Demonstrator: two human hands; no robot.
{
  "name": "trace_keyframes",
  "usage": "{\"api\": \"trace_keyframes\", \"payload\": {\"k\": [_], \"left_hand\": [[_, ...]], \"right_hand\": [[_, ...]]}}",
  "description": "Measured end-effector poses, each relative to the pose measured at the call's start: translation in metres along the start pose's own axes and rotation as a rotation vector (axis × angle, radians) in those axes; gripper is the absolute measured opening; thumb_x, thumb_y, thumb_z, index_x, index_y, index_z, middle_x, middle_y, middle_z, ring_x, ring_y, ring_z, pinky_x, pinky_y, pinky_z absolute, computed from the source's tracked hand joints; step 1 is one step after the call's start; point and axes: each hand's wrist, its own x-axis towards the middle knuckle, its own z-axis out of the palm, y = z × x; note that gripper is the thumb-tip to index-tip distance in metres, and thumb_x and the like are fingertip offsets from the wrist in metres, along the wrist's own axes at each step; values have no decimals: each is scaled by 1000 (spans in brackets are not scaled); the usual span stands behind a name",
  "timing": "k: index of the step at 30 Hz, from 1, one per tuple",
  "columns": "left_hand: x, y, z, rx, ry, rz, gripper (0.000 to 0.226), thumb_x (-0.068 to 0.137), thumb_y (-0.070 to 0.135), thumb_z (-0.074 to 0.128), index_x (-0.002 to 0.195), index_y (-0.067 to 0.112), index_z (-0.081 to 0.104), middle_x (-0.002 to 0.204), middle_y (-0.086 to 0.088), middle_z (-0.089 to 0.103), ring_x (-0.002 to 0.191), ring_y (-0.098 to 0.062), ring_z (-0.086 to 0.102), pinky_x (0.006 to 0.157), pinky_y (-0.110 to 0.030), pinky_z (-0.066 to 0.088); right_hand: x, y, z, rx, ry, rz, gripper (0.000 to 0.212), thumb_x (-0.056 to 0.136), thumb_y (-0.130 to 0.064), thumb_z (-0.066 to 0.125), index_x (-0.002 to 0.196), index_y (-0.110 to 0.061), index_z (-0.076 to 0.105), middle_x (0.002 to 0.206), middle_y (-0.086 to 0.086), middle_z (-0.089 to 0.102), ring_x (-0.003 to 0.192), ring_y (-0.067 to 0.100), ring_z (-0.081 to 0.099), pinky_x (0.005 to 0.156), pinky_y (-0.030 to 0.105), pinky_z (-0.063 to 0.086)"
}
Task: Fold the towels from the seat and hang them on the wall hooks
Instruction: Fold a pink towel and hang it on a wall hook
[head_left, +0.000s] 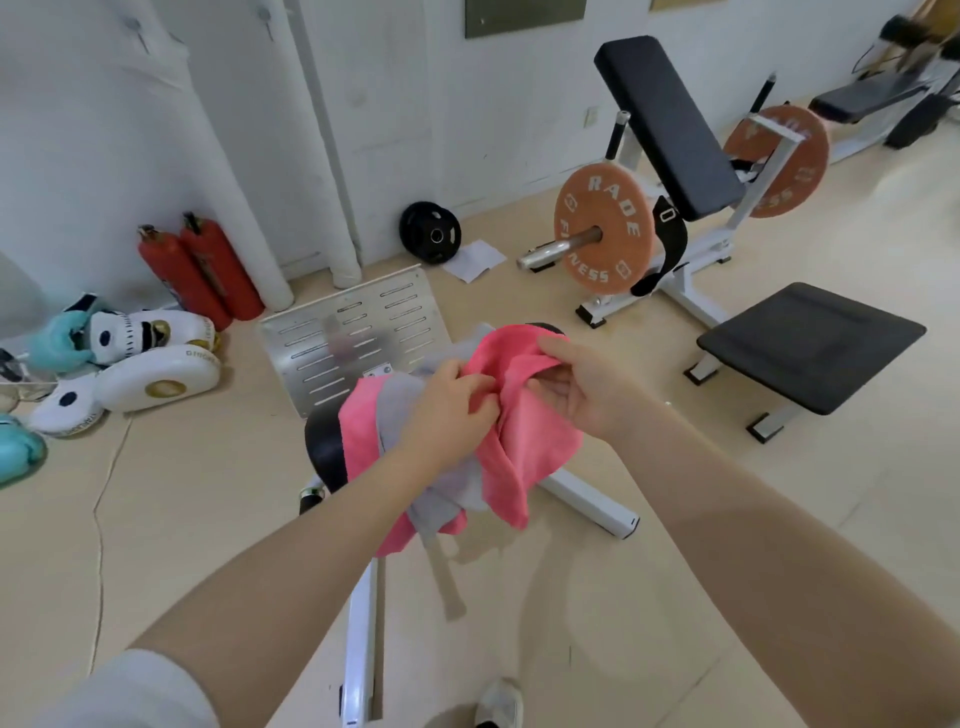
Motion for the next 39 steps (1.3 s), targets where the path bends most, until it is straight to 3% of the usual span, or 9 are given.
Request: {"api": "trace_keyframes", "payload": {"k": [2,4,8,11,16,20,27,32,39], "left_hand": [[-6,4,3,-15,-21,-17,64,68,62,40,84,6,68,84,-3,45,83,-19,49,80,-25,39],[-10,4,6,51,-80,17,74,65,68,34,84,3,64,87,-7,51,87,-19,49,84,-31,42],[-20,6,1,-7,-42,35,36,92,28,48,105,-3,62,115,-16,51,102,-29,54,88,-32,41],[-36,-3,-10,-109,13,80,25,95,13,46,93,-7,61,100,-11,48,89,-27,53,86,-36,39],[-69,-38,-36,-75,-127,221,37,98,27,36,107,1,60,109,-2,50,93,-11,47,79,-19,34],[-84,-58,-48,-30,-163,255,46,90,40,29,104,7,59,97,5,49,81,-12,49,68,-21,31],[-100,-56,-71,-205,-414,202,14,84,37,34,76,31,43,74,13,43,67,-2,43,63,-19,34],[-80,-65,-72,123,-470,248,33,84,28,33,76,6,55,102,-7,50,89,-23,52,81,-35,41],[-5,-87,-35,287,-386,63,24,70,22,41,51,15,29,69,-10,47,69,-23,42,65,-37,36]], "right_hand": [[-7,0,7,65,-74,1,15,93,-13,54,81,-5,58,53,5,67,45,10,64,45,17,53],[-16,2,16,121,-126,-4,17,94,-13,53,80,-4,58,52,4,66,44,10,64,44,17,53],[-31,8,35,215,-181,-1,21,94,-14,51,78,-2,57,51,3,63,43,8,62,41,16,51],[-38,18,46,275,-184,-17,23,94,-15,51,75,-4,56,55,2,59,42,7,58,39,15,48],[-50,36,51,291,-11,-132,20,93,-20,54,76,-10,53,62,1,53,38,5,49,34,12,38],[-55,60,52,163,65,-223,26,94,-26,53,71,-14,48,43,-6,48,31,4,39,31,14,30],[-57,81,50,347,45,-268,30,94,-25,52,68,-15,42,40,-6,43,31,5,38,32,15,31],[-37,66,39,69,201,-269,28,92,-22,57,68,-18,42,55,-3,40,38,6,37,34,16,32],[41,24,7,-289,290,12,25,88,-9,58,69,-14,44,62,0,35,49,9,27,26,13,21]]}}
